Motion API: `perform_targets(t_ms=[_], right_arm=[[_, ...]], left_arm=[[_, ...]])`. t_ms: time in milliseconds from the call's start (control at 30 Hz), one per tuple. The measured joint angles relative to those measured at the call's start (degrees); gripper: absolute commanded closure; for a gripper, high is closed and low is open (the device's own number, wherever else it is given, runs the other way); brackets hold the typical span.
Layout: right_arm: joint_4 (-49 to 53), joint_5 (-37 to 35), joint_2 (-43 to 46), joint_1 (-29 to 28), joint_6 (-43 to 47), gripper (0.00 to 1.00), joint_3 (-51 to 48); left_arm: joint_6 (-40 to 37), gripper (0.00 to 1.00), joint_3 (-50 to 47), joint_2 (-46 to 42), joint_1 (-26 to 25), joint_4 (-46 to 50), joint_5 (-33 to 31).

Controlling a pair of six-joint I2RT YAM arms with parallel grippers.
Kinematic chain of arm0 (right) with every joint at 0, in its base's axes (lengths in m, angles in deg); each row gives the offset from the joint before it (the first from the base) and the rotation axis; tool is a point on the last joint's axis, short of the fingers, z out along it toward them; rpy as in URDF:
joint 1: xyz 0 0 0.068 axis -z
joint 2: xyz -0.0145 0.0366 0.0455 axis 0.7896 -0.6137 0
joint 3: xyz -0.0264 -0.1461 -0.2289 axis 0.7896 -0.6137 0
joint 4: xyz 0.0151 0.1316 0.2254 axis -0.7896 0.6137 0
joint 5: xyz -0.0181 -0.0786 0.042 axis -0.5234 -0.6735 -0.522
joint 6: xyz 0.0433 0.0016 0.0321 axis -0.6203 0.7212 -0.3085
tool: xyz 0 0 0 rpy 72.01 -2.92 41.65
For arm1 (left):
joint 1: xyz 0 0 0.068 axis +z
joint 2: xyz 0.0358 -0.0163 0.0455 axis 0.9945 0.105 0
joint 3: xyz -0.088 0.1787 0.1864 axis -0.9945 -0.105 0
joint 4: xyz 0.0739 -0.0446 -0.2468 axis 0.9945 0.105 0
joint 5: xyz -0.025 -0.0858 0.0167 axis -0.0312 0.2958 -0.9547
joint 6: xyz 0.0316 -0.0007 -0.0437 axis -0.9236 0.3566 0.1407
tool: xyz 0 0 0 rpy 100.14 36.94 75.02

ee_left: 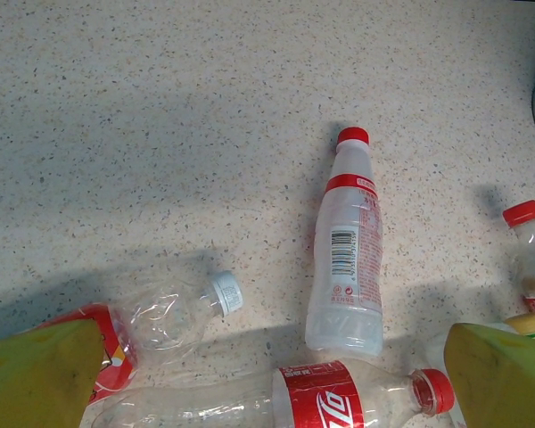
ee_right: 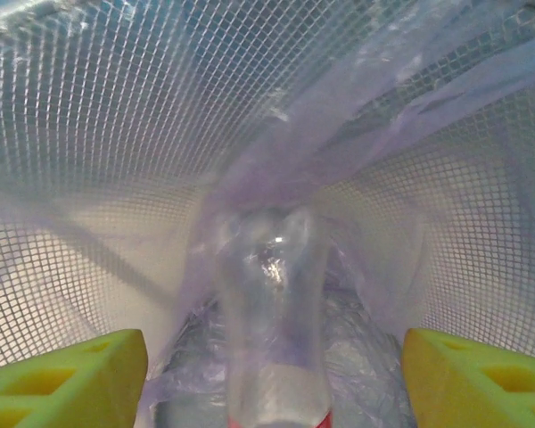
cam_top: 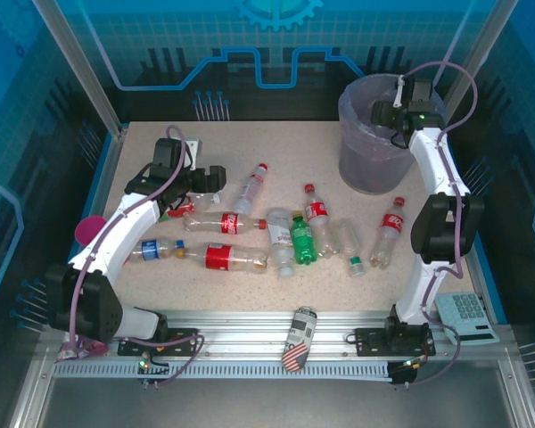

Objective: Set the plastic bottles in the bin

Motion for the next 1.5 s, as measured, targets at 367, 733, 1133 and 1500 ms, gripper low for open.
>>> perform_targets(t_ms=[367, 733, 1133, 1500], right_arm=[[6.7, 0.0, 1.0, 0.0, 0.8, 0.22, 10.2], [13.0, 0.0, 25.4, -0.9, -0.8, 0.31, 0.8], [15.7, -3.0, 51.3, -3.7, -8.2, 0.37, -45.5], [-0.6, 1.9, 41.0, 4.9, -11.4, 0.27, -64.8]], left_arm=[[-0.1, 0.01, 0.0, 0.0, -0.2, 0.0, 0.0], [-1.0, 0.01, 0.0, 0.6, -0.5, 0.1, -0.9], [-0.8, 0.01, 0.0, 1.7, -0.6, 0.5, -1.0], [2.0, 0.01, 2.0, 2.2, -0.7, 2.3, 0.5]])
